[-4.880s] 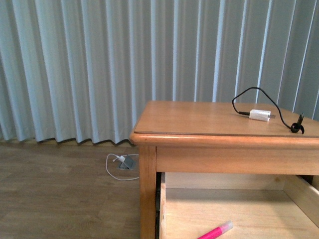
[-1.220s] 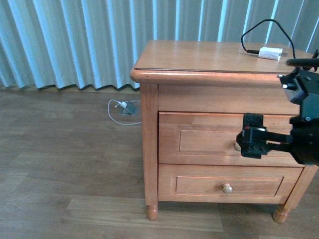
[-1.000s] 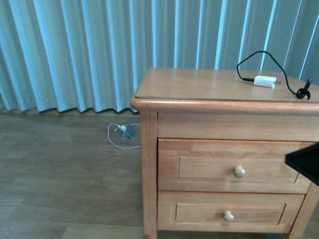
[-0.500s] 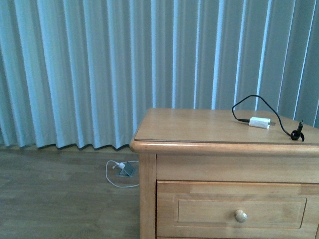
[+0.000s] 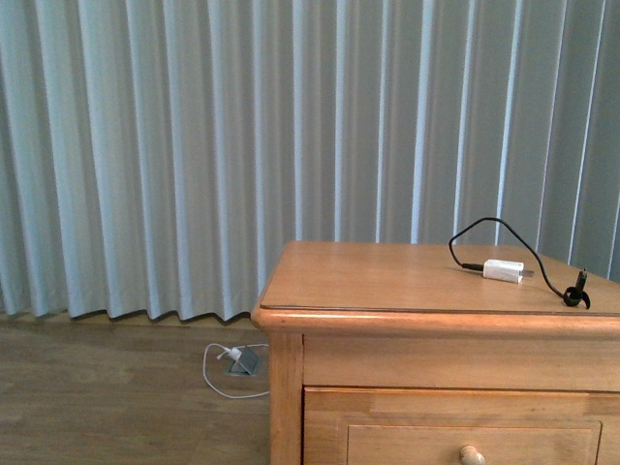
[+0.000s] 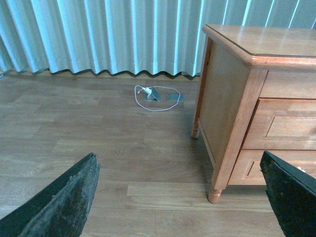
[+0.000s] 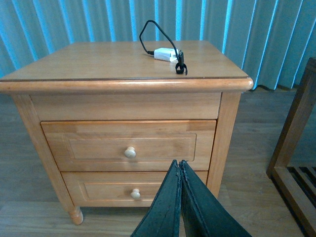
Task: Place pink marker in drawer with both arms
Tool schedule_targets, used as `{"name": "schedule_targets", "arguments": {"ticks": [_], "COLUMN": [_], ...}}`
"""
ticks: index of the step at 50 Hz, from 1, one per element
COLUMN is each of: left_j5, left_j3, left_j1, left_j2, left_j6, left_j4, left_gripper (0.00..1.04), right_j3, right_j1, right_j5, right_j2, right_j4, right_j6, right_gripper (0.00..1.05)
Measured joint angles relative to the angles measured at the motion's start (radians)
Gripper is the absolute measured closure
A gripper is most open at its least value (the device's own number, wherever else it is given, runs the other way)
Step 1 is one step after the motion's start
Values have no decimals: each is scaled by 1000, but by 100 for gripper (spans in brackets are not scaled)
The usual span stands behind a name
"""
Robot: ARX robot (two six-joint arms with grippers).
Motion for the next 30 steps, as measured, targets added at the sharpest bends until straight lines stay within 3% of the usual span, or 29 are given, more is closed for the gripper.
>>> {"name": "schedule_targets", "arguments": {"ticks": [30], "left_j5": [0], "left_j3": [0], "left_j1": [0], "left_j2": [0], "left_j6": [0], "left_j4": [0], "left_gripper": [6], "right_j3": [-99], "right_j1": [-1], "right_j5": [0], "right_j2": [-180], "right_j4": [-77], "right_j6": [-4], "right_gripper": [103]}}
